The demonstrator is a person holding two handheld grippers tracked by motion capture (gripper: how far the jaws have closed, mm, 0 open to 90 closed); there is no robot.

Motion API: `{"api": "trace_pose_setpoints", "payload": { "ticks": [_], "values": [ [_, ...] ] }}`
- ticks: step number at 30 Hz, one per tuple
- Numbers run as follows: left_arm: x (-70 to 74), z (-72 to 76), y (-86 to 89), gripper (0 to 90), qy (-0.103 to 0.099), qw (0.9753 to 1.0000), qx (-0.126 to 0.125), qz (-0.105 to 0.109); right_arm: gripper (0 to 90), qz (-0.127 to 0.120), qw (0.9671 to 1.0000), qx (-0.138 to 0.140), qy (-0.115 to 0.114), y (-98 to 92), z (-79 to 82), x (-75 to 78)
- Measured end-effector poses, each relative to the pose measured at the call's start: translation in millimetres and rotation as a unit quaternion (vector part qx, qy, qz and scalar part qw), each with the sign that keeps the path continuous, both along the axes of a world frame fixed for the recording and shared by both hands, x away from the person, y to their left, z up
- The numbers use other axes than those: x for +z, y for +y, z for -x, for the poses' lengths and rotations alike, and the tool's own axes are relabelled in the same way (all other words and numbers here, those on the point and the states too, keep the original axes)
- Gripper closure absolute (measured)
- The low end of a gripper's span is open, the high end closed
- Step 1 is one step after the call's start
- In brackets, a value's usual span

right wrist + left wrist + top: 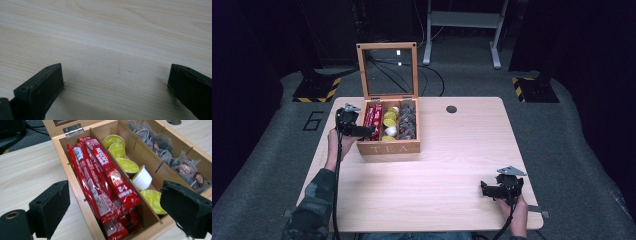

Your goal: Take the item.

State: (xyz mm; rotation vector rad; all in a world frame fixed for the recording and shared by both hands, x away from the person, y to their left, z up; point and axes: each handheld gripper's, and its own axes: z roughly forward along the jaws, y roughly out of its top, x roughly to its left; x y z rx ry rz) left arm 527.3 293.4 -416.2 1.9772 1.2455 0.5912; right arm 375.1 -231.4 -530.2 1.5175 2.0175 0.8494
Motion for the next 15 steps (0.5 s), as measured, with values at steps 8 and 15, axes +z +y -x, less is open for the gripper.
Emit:
{"api": "trace_pose_setpoints", "payload": {
  "ticks": [8, 15],
  "values": [
    [-6.1, -18.4, -8.5, 19.6, 0.003, 0.9998, 0.014, -0.015, 0.0, 0.0, 1.0, 0.0, 0.0, 0.0, 0.0, 0.0],
    [-13.4, -26.7, -18.0, 33.0, 0.005, 0.999, 0.014, -0.042, 0.0, 0.0, 1.0, 0.0, 0.0, 0.0, 0.0, 0.0]
  ]
}}
